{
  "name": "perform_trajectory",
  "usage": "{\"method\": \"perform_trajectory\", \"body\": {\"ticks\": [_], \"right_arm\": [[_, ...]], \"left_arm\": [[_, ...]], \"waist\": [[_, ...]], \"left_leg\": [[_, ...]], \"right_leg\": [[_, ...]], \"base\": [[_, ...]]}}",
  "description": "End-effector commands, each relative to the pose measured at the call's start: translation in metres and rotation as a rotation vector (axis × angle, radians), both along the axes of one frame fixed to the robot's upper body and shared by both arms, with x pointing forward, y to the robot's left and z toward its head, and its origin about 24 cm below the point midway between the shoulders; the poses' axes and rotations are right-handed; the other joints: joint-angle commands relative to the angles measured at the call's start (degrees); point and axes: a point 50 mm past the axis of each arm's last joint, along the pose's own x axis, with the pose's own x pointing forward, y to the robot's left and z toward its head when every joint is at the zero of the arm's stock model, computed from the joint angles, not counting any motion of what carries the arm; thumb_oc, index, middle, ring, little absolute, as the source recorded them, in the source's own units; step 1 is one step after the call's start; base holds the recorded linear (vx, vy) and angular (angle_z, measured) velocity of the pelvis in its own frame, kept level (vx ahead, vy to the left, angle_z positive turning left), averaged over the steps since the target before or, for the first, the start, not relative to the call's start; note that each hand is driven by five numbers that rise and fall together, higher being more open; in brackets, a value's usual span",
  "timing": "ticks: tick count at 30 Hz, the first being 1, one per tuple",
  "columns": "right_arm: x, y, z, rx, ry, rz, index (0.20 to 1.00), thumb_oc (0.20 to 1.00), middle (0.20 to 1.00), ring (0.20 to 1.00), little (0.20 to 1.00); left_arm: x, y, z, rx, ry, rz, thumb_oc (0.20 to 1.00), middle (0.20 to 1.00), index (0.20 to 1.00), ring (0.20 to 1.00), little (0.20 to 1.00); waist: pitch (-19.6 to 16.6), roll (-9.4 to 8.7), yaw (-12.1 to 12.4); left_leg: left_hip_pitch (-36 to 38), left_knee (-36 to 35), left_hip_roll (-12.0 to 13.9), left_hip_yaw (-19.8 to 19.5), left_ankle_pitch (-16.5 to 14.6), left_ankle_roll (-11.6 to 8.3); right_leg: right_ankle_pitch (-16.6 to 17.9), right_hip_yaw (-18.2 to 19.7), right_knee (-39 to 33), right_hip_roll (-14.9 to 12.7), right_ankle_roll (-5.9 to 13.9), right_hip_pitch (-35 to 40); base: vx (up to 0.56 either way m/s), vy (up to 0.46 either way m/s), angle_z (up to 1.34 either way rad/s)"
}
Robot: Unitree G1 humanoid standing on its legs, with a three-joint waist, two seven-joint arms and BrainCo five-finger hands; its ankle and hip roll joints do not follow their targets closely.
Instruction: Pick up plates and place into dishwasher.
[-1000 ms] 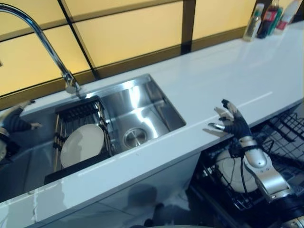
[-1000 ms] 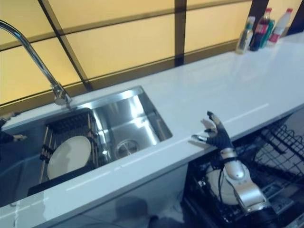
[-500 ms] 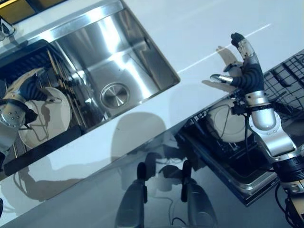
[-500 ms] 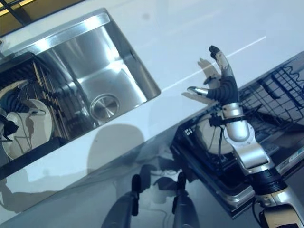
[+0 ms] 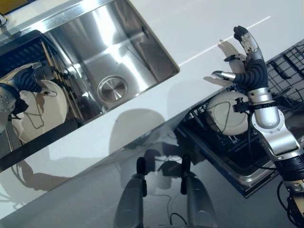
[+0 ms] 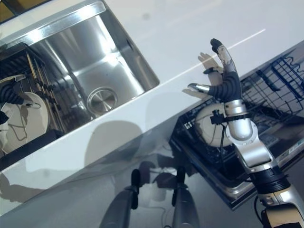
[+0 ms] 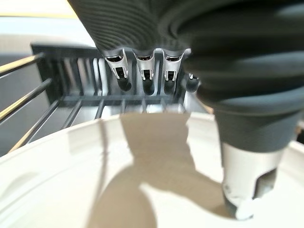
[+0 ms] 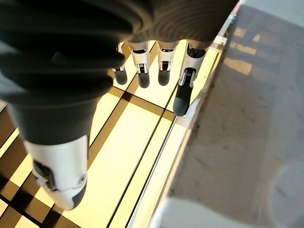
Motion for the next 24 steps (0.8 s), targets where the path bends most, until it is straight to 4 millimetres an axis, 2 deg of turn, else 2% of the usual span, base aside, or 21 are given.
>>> {"method": "perform_trajectory", "body": {"ticks": [1, 5, 12, 18, 23, 24], "right_arm": [[0.008, -0.041, -0.084, -0.115, 0.437, -0.198, 1.000, 1.000, 1.000, 1.000, 1.000], [0.010, -0.045, -0.078, -0.141, 0.438, -0.200, 1.000, 1.000, 1.000, 1.000, 1.000], [0.012, -0.047, -0.072, -0.147, 0.440, -0.195, 1.000, 1.000, 1.000, 1.000, 1.000], [0.012, -0.049, -0.071, -0.148, 0.444, -0.202, 1.000, 1.000, 1.000, 1.000, 1.000], [0.010, -0.051, -0.074, -0.142, 0.456, -0.207, 1.000, 1.000, 1.000, 1.000, 1.000], [0.009, -0.052, -0.076, -0.141, 0.458, -0.208, 1.000, 1.000, 1.000, 1.000, 1.000]], "left_arm": [[-0.015, 0.020, -0.024, -0.004, 0.261, 0.074, 1.000, 1.000, 1.000, 1.000, 1.000], [-0.016, 0.022, -0.028, 0.010, 0.336, 0.060, 1.000, 1.000, 1.000, 1.000, 1.000], [-0.013, 0.014, -0.028, 0.074, 0.429, -0.024, 1.000, 1.000, 1.000, 1.000, 1.000], [-0.010, 0.006, -0.028, 0.075, 0.416, -0.074, 1.000, 1.000, 1.000, 1.000, 1.000], [-0.008, -0.002, -0.030, -0.017, 0.399, -0.128, 1.000, 1.000, 1.000, 1.000, 1.000], [-0.008, -0.005, -0.031, -0.036, 0.404, -0.143, 0.470, 0.470, 0.470, 0.470, 0.470]], "waist": [[2.94, 2.90, -1.29], [2.66, 3.66, -1.83], [2.62, 3.74, -2.18], [2.33, 3.92, -2.32], [1.76, 4.16, -2.08], [1.59, 4.21, -2.05]], "left_leg": [[0.50, 3.07, -6.00, 3.05, -4.96, 5.69], [1.01, 2.59, -6.05, 3.32, -4.90, 5.43], [1.74, 2.13, -5.97, 3.41, -5.00, 5.23], [2.18, 2.17, -6.05, 3.54, -5.23, 5.25], [3.13, 1.62, -6.20, 3.30, -5.38, 5.30], [3.41, 1.45, -6.24, 3.25, -5.40, 5.32]], "right_leg": [[-1.61, -2.30, -2.73, 2.22, 1.65, 2.74], [-1.74, -2.08, -3.13, 1.82, 1.64, 3.15], [-1.76, -2.15, -3.77, 1.75, 1.51, 3.91], [-1.79, -2.07, -3.88, 1.51, 1.54, 4.33], [-1.97, -2.03, -4.18, 1.36, 1.58, 5.17], [-2.01, -2.07, -4.29, 1.34, 1.58, 5.43]], "base": [[0.01, 0.093, -0.01], [0.00, 0.065, -0.01], [0.00, 0.000, 0.00], [0.00, 0.000, -0.01], [0.00, 0.000, 0.00], [0.00, 0.000, 0.00]]}}
